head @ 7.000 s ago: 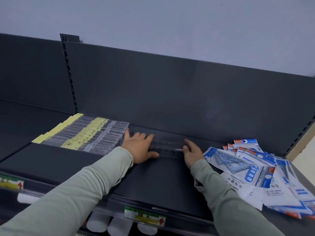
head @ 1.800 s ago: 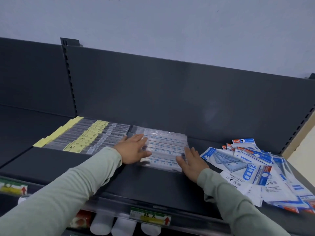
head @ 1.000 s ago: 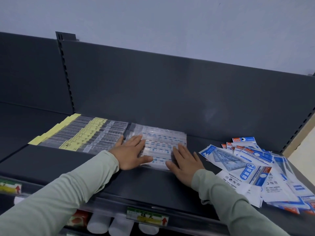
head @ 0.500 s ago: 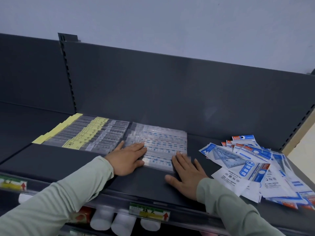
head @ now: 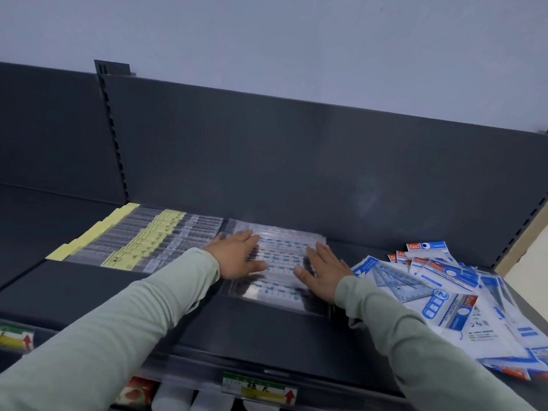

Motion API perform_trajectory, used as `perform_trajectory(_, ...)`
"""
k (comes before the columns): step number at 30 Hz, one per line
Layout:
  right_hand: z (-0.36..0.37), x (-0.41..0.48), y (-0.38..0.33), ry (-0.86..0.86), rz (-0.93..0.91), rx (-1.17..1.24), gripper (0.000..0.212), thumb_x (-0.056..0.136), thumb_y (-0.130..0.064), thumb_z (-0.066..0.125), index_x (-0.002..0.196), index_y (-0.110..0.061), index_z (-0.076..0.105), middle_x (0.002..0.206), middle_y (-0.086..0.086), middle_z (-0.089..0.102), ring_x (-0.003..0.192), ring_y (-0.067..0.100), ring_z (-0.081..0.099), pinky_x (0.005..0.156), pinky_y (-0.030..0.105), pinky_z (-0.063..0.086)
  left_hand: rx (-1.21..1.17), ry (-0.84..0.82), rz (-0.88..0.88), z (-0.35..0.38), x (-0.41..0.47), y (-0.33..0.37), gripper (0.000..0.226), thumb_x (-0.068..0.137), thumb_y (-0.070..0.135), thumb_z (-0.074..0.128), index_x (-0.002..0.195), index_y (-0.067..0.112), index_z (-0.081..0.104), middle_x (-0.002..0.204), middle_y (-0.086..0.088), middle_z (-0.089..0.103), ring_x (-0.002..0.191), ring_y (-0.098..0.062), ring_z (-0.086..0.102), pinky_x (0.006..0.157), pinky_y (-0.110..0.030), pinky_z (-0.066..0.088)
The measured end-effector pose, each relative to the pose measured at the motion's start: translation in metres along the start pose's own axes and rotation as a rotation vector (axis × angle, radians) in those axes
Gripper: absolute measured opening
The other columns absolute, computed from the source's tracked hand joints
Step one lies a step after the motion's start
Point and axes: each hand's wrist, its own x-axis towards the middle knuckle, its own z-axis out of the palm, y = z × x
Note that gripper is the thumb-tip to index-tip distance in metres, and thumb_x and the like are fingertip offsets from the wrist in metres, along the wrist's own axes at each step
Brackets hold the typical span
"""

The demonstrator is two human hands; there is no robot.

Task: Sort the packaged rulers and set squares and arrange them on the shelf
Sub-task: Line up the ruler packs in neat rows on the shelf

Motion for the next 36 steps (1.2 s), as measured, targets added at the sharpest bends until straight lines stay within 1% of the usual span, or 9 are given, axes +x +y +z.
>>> perform_trajectory(4,0.0,0.018,-0.001,-0.009,0.036,-0.006,0.076,0.094,-0.063,0.022,0.153,-0.021,-0.002,0.159,-0.002,-0.015,0.147,0.015,-0.013,0.119,0.042,0.0,0.002,-0.021,-0.018,-0.001,0.013,-0.004,0.085,0.09,0.069,0.034,0.154,0.022,0.004,0.162,0.0,-0.004,0.149,-0.016,0.0,0.119,-0.051,0.002)
perform_trajectory(9,0.001,0.026,-0.001,0.067,0.016,-0.063,0.07,0.094,-0.062,0.02,0.151,-0.022,0.015,0.16,0.0,0.002,0.148,0.016,0.001,0.119,0.043,0.008,0.054,0.039,0.012,-0.001,0.013,-0.005,0.074,0.09,0.069,0.033,0.145,0.018,0.034,0.156,0.0,0.026,0.143,-0.018,0.026,0.117,-0.046,0.015)
perform_trajectory(13,0.005,0.029,-0.001,0.026,0.016,-0.059,0.072,0.094,-0.063,0.018,0.152,-0.022,0.011,0.161,-0.001,-0.003,0.148,0.016,-0.002,0.119,0.044,0.008,0.026,-0.014,0.012,0.004,0.017,-0.006,0.078,0.092,0.068,0.029,0.153,0.023,0.013,0.162,0.003,0.002,0.148,-0.014,0.005,0.119,-0.047,0.004)
perform_trajectory(18,0.0,0.033,-0.002,0.105,0.028,-0.04,0.069,0.094,-0.062,0.017,0.149,-0.021,0.022,0.16,0.001,0.007,0.147,0.016,0.004,0.118,0.043,0.012,-0.027,0.031,-0.012,0.003,0.027,-0.01,0.079,0.091,0.068,0.03,0.154,0.022,0.01,0.162,0.003,0.0,0.149,-0.013,0.002,0.119,-0.048,0.002)
perform_trajectory(21,-0.001,0.035,-0.001,0.037,0.037,-0.04,0.071,0.094,-0.062,0.019,0.152,-0.02,0.014,0.161,0.001,-0.002,0.148,0.016,-0.003,0.119,0.043,0.008,-0.018,-0.017,-0.022,0.003,0.029,-0.012,0.078,0.09,0.07,0.029,0.15,0.02,0.021,0.161,0.003,0.011,0.147,-0.015,0.013,0.118,-0.05,0.009)
perform_trajectory(24,-0.002,0.038,0.001,0.115,0.039,-0.035,0.068,0.094,-0.061,0.023,0.149,-0.021,0.024,0.16,0.003,0.007,0.147,0.018,0.007,0.118,0.04,0.015,-0.016,0.011,-0.009,0.0,0.027,-0.01,0.066,0.091,0.069,0.029,0.13,0.019,0.043,0.147,0.001,0.037,0.134,-0.019,0.037,0.111,-0.048,0.024)
perform_trajectory(28,0.0,0.04,0.003,0.089,0.035,-0.057,0.07,0.094,-0.062,0.024,0.149,-0.021,0.022,0.16,0.003,0.007,0.147,0.019,0.006,0.118,0.041,0.016,0.008,0.022,-0.004,-0.001,0.024,-0.006,0.071,0.094,0.065,0.03,0.148,0.019,0.028,0.16,0.002,0.014,0.147,-0.015,0.014,0.118,-0.048,0.009)
perform_trajectory(31,0.0,0.04,0.003,0.16,0.041,-0.036,0.064,0.093,-0.061,0.027,0.144,-0.022,0.032,0.155,0.003,0.021,0.143,0.022,0.02,0.114,0.039,0.022,0.01,0.009,-0.009,-0.001,0.023,-0.007,0.072,0.094,0.065,0.029,0.148,0.018,0.028,0.16,0.003,0.016,0.146,-0.015,0.016,0.118,-0.049,0.01)
perform_trajectory(36,-0.001,0.04,0.001,0.127,0.029,-0.043,0.064,0.094,-0.06,0.025,0.145,-0.023,0.031,0.157,0.002,0.018,0.144,0.021,0.016,0.115,0.038,0.019,0.012,0.017,0.004,0.001,0.022,-0.005,0.07,0.092,0.066,0.029,0.143,0.018,0.034,0.157,0.004,0.023,0.143,-0.015,0.024,0.116,-0.049,0.014)
